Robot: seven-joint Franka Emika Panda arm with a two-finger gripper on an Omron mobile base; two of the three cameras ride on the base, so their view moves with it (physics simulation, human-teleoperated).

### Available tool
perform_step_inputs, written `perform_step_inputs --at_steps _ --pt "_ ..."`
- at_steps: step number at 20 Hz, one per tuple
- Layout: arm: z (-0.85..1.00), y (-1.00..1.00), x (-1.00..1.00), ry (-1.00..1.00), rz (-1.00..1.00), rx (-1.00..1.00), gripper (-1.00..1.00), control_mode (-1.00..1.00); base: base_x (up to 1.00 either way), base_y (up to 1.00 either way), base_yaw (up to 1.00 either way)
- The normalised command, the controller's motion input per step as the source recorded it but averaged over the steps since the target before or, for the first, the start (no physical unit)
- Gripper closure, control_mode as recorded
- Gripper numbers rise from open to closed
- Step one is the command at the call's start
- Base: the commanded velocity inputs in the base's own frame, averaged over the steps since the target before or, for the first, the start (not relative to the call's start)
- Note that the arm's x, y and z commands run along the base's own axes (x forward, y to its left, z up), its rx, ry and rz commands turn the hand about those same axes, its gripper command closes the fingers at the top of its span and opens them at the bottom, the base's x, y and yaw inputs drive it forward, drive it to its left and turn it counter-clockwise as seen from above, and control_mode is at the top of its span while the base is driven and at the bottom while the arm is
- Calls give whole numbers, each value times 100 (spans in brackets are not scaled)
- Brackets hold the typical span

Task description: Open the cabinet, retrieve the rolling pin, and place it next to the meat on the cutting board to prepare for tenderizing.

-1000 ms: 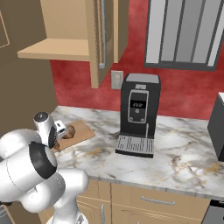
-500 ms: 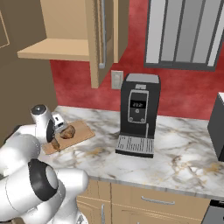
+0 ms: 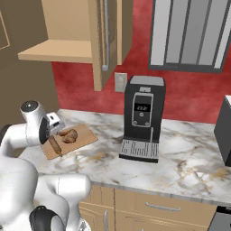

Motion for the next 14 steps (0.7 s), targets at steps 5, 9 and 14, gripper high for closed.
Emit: perform_step_inputs --at_steps 5,9,14 --pt "67 -11 -64 -1 0 0 -100 -100 0 0 0" --pt "61 -25 -81 -2 0 0 -100 -100 0 0 0" --pt "59 -32 -93 -5 0 0 -100 -100 0 0 0"
